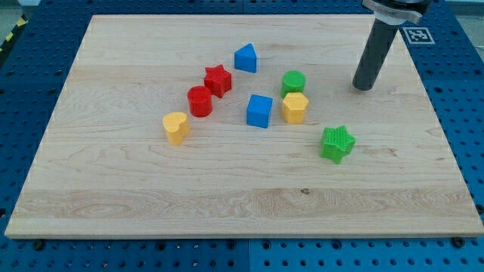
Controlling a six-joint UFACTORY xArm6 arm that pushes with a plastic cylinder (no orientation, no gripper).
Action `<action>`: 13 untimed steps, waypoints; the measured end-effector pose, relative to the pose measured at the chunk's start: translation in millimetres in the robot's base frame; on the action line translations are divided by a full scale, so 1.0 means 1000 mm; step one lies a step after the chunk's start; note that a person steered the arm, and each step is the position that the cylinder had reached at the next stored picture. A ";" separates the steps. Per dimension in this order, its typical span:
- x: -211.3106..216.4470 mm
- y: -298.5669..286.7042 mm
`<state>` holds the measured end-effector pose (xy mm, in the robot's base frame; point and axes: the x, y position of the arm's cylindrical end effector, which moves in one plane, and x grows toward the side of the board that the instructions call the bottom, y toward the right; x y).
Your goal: Slightly push the green circle diagonal to the blue triangle
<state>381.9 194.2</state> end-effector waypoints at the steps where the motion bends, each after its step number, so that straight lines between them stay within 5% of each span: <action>1: 0.002 0.000; 3: 0.025 0.036; 7: 0.047 -0.080; 13: 0.013 -0.088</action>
<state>395.4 106.2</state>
